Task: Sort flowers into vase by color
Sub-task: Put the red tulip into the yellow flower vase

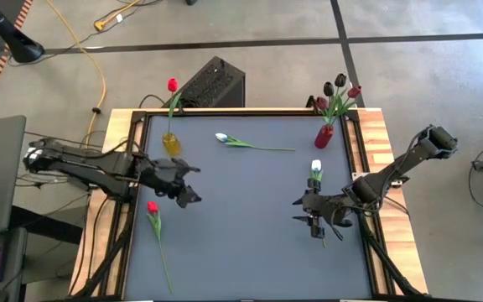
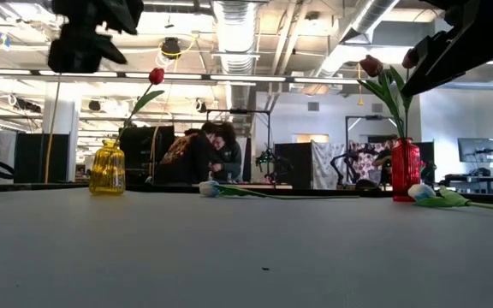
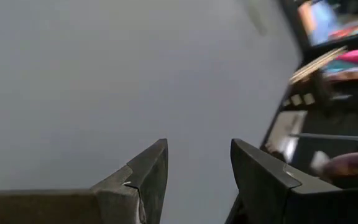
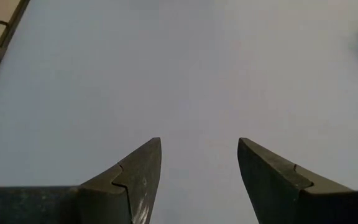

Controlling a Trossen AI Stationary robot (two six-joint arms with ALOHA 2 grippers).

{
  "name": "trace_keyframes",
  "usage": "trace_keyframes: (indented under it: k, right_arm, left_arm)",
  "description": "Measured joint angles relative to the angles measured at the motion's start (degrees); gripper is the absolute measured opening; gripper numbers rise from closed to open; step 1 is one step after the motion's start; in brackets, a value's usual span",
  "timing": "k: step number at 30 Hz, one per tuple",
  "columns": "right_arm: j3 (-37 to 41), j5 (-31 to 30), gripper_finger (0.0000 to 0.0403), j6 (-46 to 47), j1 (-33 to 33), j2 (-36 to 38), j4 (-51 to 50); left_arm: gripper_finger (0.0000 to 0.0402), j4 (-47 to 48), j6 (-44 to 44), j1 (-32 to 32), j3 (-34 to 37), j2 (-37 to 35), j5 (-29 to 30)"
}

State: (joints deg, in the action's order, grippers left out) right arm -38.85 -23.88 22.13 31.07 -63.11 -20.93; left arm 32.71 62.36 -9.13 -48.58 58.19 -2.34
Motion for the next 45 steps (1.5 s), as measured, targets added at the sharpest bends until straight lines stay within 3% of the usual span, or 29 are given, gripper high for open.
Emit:
trace_keyframes:
  k: [6, 14, 25, 39, 45]
  right_arm:
    - [0.0, 0.0, 0.0238, -0.2, -0.2, 0.0, 0.2]
    - [0.0, 0.0, 0.0238, -3.9, -0.2, 0.0, 0.2]
    - [3.3, 0.0, 0.0238, -4.7, 0.4, 0.0, 0.9]
    - [4.5, 0.0, 0.0238, 0.3, 4.6, 0.0, 1.7]
    - [4.5, 0.0, 0.0238, 0.4, 6.6, 0.0, 3.5]
  left_arm:
    - [0.0162, 13.2, 14.5, -11.3, -5.8, 6.0, 5.2]
    - [0.0162, 14.4, 36.3, -24.0, -5.8, 14.4, 4.9]
    - [0.0162, 13.6, 60.2, -33.5, -5.8, 25.9, -0.5]
    - [0.0162, 13.6, 64.5, -34.5, -5.7, 35.7, -2.5]
    - [0.0162, 16.4, 64.5, -34.6, -5.7, 36.2, -2.4]
